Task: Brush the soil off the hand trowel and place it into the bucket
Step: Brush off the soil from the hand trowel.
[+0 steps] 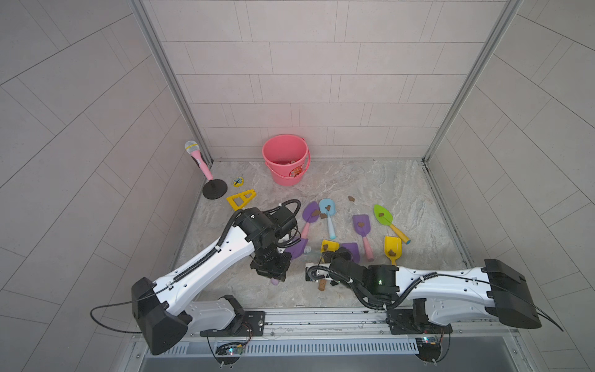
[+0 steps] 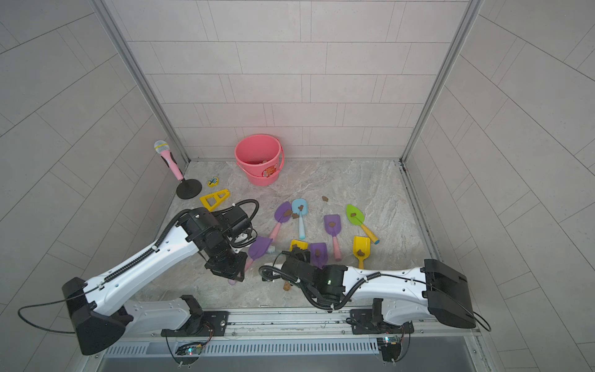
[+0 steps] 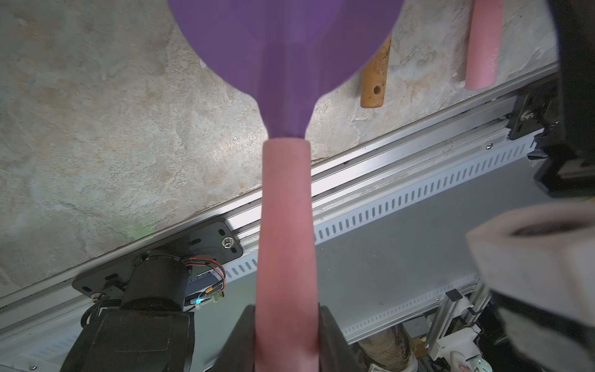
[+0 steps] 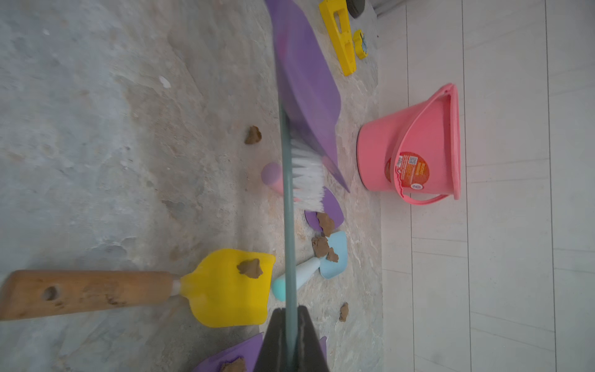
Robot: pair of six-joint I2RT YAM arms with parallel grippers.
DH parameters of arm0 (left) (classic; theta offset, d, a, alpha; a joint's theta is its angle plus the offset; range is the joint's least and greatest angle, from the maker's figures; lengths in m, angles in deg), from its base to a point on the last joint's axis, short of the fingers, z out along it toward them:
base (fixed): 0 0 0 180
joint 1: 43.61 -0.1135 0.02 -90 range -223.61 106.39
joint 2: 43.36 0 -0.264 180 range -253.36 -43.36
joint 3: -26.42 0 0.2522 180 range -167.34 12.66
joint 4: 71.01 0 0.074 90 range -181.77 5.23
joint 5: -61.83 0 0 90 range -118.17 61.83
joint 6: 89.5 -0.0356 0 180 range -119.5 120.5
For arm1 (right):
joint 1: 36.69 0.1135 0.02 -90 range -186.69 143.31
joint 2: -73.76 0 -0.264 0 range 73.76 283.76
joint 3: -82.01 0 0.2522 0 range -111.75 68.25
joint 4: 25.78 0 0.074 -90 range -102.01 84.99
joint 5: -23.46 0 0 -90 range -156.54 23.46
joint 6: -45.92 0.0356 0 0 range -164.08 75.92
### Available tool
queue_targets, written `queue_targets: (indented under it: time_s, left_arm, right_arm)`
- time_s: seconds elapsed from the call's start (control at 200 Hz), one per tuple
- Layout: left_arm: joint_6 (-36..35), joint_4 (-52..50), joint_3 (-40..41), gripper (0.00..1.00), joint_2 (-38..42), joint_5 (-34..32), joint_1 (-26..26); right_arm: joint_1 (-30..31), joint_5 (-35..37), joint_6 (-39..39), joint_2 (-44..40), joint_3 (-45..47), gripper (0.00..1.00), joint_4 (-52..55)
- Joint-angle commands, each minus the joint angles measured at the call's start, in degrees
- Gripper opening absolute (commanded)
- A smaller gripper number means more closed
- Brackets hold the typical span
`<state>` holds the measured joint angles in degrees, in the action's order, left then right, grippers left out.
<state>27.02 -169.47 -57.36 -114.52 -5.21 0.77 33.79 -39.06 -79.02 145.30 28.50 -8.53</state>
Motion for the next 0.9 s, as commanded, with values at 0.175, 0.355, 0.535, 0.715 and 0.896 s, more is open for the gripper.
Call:
queue_targets:
  time_s: [0.175, 0.355, 0.535, 0.715, 0.896]
  left_arm:
    - [-0.60, -2.25, -5.32, 0.00, 1.63, -0.84, -0.25]
    - [-0.33, -1.45, -6.05, 0.00, 0.76, -0.90, -0.91]
    - [-0.24, -0.51, -3.63, 0.00, -0.08, -0.30, -1.31]
    - [-0.17, -0.20, -1.76, 0.00, 0.45, -0.49, -1.39]
    - [0.35, 0.68, 0.20, 0.00, 1.40, 0.55, -1.40]
  right_arm:
    - [-2.57, 3.98, 8.05, 0.88, 2.35, 0.00, -0.85]
    - [2.49, 4.80, 5.19, 0.36, 1.59, 0.00, -2.76]
    - [6.66, 7.78, -2.58, 1.07, -1.41, 0.00, -4.11]
    - [6.51, 8.34, -7.31, 1.48, -2.79, 0.00, -4.96]
    - [3.34, 9.58, -11.38, 2.88, -2.95, 0.00, -5.58]
